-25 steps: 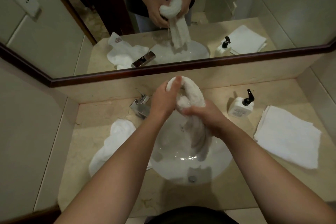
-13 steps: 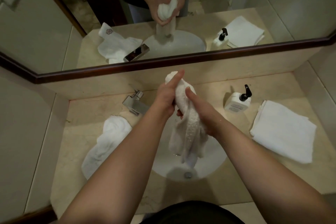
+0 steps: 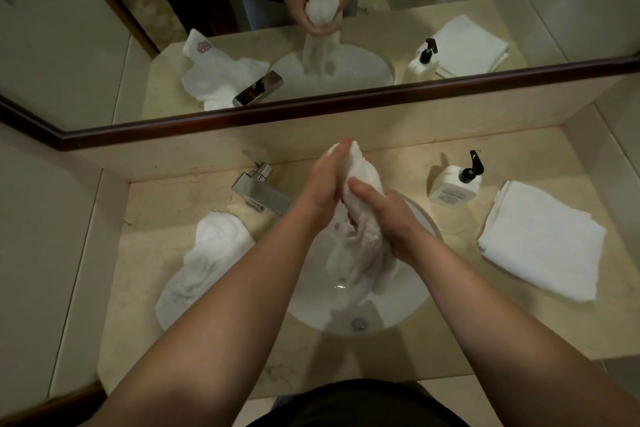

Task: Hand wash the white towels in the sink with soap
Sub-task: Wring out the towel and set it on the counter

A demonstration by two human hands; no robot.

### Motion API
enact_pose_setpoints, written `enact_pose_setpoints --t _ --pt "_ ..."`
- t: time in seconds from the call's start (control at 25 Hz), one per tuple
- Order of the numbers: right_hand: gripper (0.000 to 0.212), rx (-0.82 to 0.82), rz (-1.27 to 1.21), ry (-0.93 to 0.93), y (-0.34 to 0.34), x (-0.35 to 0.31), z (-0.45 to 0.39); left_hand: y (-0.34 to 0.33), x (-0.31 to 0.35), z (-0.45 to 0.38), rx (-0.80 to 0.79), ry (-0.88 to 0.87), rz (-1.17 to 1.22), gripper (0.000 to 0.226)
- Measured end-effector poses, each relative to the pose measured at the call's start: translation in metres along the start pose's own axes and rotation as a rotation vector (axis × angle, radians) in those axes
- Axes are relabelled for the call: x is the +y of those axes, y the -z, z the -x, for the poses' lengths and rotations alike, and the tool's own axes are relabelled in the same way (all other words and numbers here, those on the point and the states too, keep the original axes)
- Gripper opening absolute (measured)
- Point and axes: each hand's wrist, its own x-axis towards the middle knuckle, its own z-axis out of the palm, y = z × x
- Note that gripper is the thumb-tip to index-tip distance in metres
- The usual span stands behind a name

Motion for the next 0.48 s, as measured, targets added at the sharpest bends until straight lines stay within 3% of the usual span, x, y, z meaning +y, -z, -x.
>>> enact_pose_setpoints --t 0.08,0.2,0.32,0.48 --pt "0.044 -0.094 -0.152 -0.099 0.005 -0.003 0.003 0.010 0.000 -0.002 -0.205 0.023 0.112 0.038" --pt "0.049 -0.225 -0.271 -0.210 0.005 -0.004 0.005 0.012 -0.002 -0.008 -0.362 0.016 0.267 0.055" --pt "0.064 -0.211 -0.312 -0.180 -0.001 -0.002 0.001 0.005 0.001 -0.014 -0.257 0.028 0.289 0.036" --pt "0.086 0.130 0.063 -0.048 -0.014 0.015 -0.002 0.008 -0.009 -0.017 -0.036 0.036 0.075 0.021"
